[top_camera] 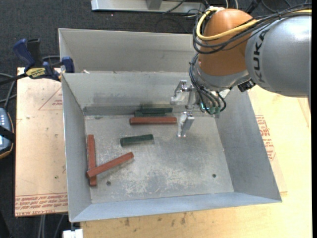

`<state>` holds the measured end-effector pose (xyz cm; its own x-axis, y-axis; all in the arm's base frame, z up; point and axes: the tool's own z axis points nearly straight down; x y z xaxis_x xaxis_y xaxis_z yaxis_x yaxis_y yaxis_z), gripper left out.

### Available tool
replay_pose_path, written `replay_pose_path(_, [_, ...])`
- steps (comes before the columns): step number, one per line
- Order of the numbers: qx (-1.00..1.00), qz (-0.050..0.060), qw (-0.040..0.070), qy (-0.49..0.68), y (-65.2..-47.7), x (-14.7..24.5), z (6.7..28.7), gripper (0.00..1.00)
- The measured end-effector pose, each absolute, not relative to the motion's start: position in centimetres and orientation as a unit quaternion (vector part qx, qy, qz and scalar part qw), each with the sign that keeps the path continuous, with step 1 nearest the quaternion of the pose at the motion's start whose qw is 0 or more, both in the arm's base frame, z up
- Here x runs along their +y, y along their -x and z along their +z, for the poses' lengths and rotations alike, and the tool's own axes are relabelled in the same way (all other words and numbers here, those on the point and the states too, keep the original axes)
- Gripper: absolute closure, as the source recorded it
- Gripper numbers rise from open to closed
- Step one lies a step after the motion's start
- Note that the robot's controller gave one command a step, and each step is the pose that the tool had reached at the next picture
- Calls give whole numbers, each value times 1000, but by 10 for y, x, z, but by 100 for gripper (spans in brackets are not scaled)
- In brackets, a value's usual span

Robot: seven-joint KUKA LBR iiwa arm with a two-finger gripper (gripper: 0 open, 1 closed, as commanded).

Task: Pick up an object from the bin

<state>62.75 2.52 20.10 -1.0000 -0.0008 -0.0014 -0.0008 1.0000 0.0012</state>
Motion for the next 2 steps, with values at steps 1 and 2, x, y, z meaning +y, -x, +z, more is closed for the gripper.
replay_pose_path(1, [1000, 0, 5, 8, -628, 37, 153, 0])
replay_pose_path(2, [1000, 1, 1, 13, -622, 72, 87, 100])
